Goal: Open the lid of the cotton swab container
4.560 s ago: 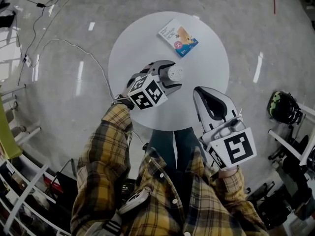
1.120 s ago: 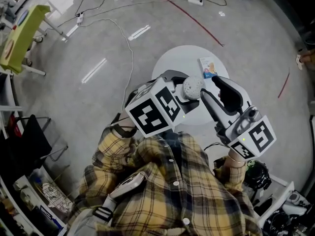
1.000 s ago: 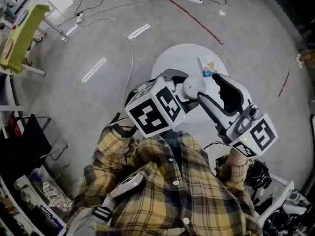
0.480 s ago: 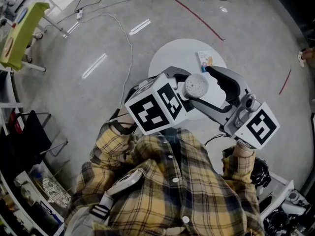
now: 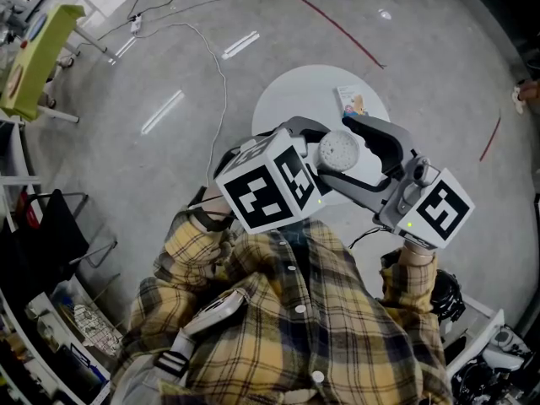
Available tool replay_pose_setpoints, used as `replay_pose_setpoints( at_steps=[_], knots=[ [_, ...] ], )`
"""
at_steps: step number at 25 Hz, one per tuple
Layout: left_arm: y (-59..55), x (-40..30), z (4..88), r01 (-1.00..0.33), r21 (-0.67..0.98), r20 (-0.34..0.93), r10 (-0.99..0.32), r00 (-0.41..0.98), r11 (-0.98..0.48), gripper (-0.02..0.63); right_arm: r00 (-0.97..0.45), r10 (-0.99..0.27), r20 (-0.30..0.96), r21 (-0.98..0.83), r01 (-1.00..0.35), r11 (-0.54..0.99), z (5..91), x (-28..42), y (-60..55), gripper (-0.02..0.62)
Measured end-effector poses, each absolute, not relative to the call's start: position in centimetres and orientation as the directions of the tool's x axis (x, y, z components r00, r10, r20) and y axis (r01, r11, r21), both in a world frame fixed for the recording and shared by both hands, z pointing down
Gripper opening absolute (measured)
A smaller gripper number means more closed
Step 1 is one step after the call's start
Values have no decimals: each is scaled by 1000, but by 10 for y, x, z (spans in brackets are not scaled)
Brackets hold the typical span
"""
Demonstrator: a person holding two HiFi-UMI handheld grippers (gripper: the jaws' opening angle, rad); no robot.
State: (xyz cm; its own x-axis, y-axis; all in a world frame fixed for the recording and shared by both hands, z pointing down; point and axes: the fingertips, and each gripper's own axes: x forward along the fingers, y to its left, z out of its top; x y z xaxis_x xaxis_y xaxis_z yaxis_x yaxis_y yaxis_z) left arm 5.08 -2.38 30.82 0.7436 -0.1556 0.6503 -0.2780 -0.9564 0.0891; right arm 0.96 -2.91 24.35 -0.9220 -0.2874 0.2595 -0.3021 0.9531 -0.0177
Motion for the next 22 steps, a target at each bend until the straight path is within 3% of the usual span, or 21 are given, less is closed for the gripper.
replay_pose_setpoints(
  at_steps=[22],
  knots=[
    [-24, 46, 312, -253, 44, 661, -162, 733, -966, 270, -926, -245, 287, -137, -293, 946, 251, 9, -32, 276]
  ],
)
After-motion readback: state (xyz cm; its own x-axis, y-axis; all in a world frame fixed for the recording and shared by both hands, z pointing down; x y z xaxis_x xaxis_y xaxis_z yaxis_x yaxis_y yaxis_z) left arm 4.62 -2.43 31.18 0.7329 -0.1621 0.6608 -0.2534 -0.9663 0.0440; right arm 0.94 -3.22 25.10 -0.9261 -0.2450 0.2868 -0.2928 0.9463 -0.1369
